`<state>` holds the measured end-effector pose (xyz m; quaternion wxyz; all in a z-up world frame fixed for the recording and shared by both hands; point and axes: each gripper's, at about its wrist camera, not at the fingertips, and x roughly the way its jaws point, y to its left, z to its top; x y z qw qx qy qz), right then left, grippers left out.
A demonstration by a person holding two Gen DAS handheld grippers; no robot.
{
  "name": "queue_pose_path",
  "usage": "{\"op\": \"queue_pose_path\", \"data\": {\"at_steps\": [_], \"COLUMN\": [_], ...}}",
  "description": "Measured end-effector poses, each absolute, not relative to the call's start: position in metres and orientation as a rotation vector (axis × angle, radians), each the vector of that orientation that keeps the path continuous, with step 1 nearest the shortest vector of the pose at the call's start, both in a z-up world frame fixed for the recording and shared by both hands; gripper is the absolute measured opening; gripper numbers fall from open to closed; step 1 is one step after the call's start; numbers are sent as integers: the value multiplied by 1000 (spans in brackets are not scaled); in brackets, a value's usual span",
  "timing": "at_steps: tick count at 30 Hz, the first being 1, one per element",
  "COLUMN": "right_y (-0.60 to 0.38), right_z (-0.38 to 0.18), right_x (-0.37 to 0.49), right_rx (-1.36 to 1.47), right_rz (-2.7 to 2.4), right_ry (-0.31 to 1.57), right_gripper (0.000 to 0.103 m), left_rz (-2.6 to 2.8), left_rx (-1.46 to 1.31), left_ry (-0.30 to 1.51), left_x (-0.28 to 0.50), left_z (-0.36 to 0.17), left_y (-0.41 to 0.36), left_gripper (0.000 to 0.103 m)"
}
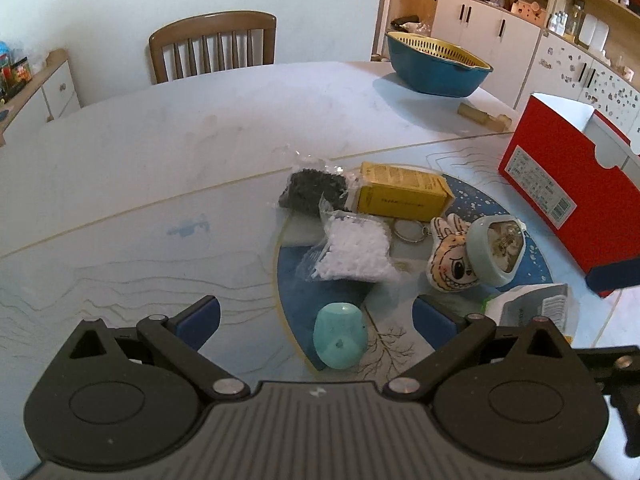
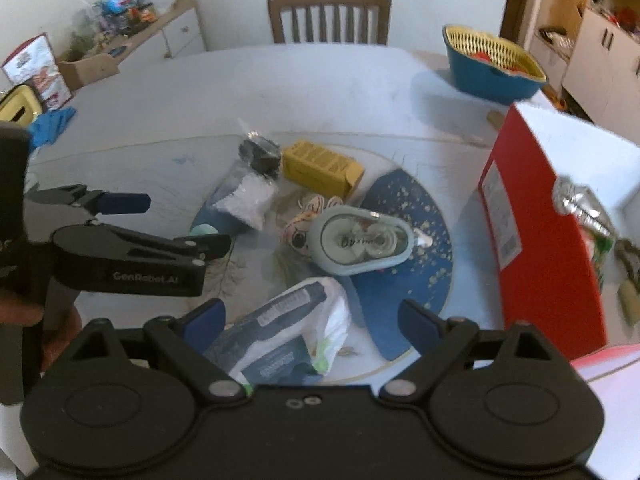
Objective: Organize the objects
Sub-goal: 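Move both tools back toward the blue plate, then grasp the teal egg toy with the left tool while the right tool grasps the printed bag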
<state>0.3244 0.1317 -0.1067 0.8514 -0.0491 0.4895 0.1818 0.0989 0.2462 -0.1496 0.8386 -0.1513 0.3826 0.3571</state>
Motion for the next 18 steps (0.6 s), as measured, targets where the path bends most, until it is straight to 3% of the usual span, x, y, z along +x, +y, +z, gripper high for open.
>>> {"op": "queue_pose_path", "data": {"at_steps": [13,18], "right_y": [147,144], "right_z": [-139,-140], "right_x": [322,320], "right_rx": [-147,-116], "right_rz": [370,396], "right_ry": [1129,1146], "right_gripper": [90,81], "left_rz": [741,734], "left_rx": [-284,-258], "left_ry": [814,822], "left_x": [99,103], "left_z": [-164,-167], "left_y": [244,237], "left_gripper": [101,94]}}
